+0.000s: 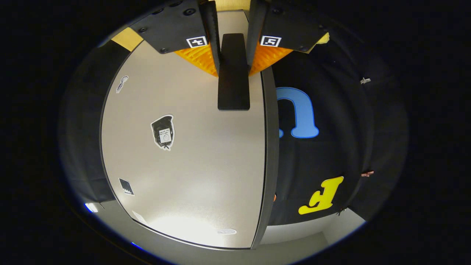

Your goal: Open the shoe cabinet door, grab the shoes and put them into the shoe cabinet, then close the shoe cabinet door.

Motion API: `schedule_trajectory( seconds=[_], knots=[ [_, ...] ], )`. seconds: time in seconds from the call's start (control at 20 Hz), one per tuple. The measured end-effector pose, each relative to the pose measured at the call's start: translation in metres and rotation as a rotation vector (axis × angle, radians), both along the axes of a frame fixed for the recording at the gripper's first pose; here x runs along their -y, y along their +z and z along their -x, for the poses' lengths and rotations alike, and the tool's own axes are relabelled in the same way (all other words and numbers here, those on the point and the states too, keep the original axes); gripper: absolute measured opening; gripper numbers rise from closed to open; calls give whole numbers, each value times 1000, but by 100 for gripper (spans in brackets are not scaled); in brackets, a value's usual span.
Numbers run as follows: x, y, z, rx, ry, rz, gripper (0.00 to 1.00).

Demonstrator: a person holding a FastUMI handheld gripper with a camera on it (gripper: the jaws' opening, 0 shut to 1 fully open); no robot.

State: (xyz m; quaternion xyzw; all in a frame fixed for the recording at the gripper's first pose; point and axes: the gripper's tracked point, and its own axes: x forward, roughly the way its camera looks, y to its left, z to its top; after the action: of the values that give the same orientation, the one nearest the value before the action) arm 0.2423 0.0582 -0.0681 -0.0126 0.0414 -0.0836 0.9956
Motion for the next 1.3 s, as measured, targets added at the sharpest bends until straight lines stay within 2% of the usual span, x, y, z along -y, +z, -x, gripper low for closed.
schedule_trajectory(
  seconds=[0.25,0.3,0.6,1.05,1.3],
  knots=[
    [0,0,1,-3,0,14,37],
    [0,0,0,-3,2,16,32],
    [-3,1,15,-5,31,14,32],
    [-5,13,75,-4,111,-22,32],
    [18,17,128,-16,189,-42,32]
  ],
)
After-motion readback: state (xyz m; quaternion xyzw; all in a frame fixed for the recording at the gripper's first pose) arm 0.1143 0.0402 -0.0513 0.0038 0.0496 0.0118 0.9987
